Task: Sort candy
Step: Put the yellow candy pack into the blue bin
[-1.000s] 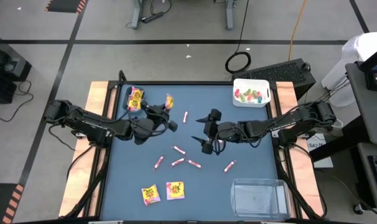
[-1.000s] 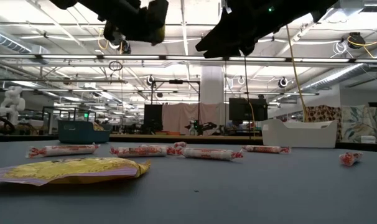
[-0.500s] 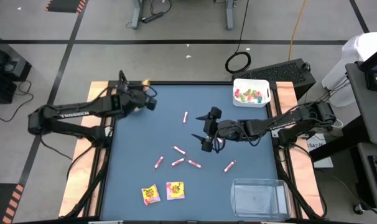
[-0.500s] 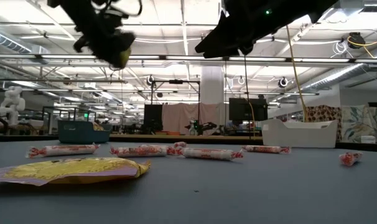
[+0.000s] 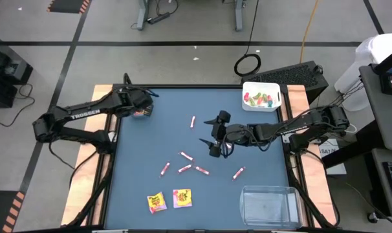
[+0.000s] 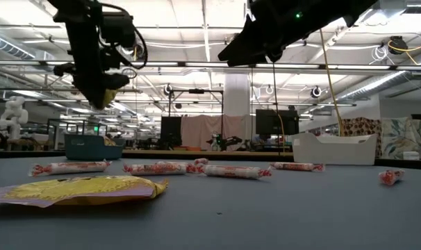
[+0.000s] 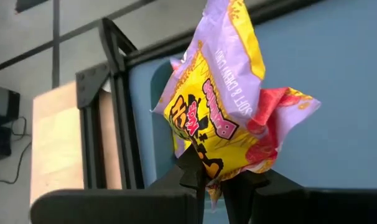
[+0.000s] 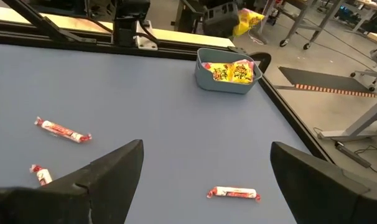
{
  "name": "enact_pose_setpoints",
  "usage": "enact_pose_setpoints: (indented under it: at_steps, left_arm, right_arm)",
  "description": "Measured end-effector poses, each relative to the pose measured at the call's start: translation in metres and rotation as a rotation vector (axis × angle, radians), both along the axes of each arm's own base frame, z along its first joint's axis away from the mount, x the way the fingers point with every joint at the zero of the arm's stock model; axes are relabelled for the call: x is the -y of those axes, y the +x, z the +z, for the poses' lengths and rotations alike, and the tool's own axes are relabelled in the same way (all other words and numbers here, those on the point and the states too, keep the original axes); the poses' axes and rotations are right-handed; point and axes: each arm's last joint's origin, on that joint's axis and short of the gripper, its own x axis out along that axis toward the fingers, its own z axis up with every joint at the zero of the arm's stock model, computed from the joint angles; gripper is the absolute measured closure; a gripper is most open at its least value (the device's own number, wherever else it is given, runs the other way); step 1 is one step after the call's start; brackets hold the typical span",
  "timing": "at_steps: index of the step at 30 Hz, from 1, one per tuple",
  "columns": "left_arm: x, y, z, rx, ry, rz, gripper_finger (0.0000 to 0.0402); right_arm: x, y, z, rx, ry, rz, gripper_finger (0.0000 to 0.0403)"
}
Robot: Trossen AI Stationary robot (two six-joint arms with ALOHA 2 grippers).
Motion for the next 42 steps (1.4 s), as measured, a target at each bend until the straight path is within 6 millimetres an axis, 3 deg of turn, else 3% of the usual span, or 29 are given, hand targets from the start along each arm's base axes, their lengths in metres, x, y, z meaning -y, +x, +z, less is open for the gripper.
enact_pose_setpoints:
  at_steps: [7, 13, 21, 28, 35, 42]
  left_arm:
    - [-0.001, 0.004, -0.027, -0.066, -0.096, 0.004, 0.0361]
    - [-0.003, 0.01, -0.038, -0.092, -0.162, -0.002, 0.0355]
    - [-0.011, 0.01, -0.047, -0.142, -0.171, 0.036, 0.0279]
    - [-0.018, 0.009, -0.044, -0.128, -0.173, 0.061, 0.0232]
    - [-0.016, 0.026, -0.031, -0.099, -0.143, -0.112, 0.0231]
    - [-0.022, 0.026, -0.035, -0.135, -0.164, -0.148, 0.0282]
  right_arm:
    - [0.0, -0.001, -0.003, -0.038, -0.004, 0.0, 0.0062]
    - [0.0, -0.002, -0.005, -0.055, -0.009, 0.002, 0.0062]
    - [-0.001, -0.003, -0.007, -0.084, 0.003, 0.023, 0.0062]
    - [-0.005, -0.004, -0.008, -0.089, 0.004, 0.037, 0.0062]
    - [-0.005, -0.004, -0.008, -0.086, 0.015, 0.034, 0.0062]
    - [-0.005, -0.004, -0.008, -0.078, 0.037, 0.024, 0.0062]
